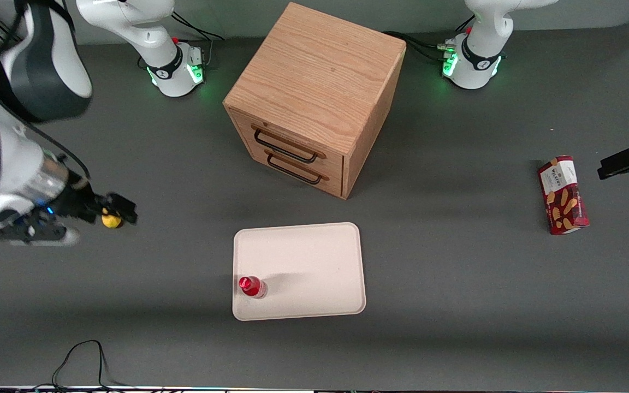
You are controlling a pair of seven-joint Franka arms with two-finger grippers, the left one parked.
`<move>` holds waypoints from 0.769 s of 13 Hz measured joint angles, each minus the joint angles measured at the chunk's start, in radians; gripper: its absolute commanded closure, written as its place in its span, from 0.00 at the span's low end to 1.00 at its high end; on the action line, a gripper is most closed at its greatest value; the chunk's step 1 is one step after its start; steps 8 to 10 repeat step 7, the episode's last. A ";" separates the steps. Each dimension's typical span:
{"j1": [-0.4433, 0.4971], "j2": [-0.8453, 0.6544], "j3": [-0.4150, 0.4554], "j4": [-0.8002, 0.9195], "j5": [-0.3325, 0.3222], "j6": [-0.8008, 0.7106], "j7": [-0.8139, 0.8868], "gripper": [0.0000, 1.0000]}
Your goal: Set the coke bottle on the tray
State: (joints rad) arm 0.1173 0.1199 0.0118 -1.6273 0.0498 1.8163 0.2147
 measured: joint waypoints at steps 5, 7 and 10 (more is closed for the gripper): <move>0.001 -0.204 -0.059 -0.201 -0.002 -0.077 0.000 0.00; 0.003 -0.204 -0.059 -0.198 -0.004 -0.111 0.000 0.00; 0.003 -0.204 -0.059 -0.198 -0.004 -0.111 0.000 0.00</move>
